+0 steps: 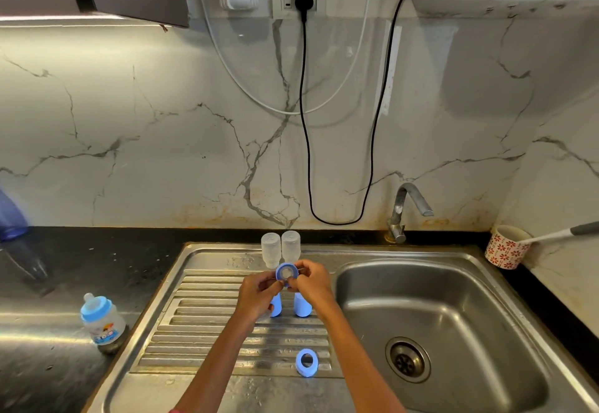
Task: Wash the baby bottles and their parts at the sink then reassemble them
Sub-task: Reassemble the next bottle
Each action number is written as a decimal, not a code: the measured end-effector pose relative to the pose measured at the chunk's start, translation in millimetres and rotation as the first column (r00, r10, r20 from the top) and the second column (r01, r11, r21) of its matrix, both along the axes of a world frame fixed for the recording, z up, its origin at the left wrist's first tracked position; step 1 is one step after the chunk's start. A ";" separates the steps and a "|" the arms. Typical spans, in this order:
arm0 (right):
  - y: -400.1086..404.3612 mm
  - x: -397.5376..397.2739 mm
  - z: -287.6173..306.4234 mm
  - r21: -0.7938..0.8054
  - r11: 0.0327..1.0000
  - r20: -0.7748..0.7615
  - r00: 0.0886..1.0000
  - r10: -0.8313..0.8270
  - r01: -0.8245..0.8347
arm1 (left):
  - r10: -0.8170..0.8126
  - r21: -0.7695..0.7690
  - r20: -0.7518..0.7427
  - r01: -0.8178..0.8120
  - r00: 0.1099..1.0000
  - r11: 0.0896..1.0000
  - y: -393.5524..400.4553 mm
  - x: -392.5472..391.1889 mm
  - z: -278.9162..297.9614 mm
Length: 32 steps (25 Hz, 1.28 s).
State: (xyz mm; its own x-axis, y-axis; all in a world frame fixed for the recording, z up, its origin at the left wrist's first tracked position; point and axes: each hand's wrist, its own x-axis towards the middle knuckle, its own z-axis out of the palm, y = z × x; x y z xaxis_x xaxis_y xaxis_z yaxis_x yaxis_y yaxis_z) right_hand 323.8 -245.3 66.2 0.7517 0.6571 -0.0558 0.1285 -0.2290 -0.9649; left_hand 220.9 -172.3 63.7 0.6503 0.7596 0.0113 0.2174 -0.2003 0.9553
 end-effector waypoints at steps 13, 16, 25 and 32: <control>6.5 -10.2 -16.5 0.066 0.997 0.029 0.999 -0.044 0.042 | 0.220 0.106 -0.065 -0.213 0.973 0.971 -4.6 11.3 -11.9; 2.4 -9.0 -15.3 0.001 0.999 0.106 0.993 -0.043 0.043 | 0.115 0.189 -0.052 -0.104 0.992 0.977 -4.9 10.6 -11.7; -2.4 -3.6 -18.5 -0.011 0.998 0.125 0.990 0.065 -0.064 | 0.144 0.310 -0.108 -0.104 0.984 0.945 2.2 12.7 -18.9; -1.9 -9.1 -25.5 -0.081 0.993 0.168 0.983 -0.070 0.084 | 0.064 0.296 -0.224 0.005 0.973 0.955 -1.9 16.0 -23.2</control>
State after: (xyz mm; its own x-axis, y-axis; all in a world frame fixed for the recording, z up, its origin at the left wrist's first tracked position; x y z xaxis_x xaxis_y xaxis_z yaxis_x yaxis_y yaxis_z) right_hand 314.8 -247.2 40.7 0.8035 0.5950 0.0185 0.2628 -0.3267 -0.9078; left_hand 236.9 -174.2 40.5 0.6393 0.7637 0.0899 0.4326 -0.4538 0.7791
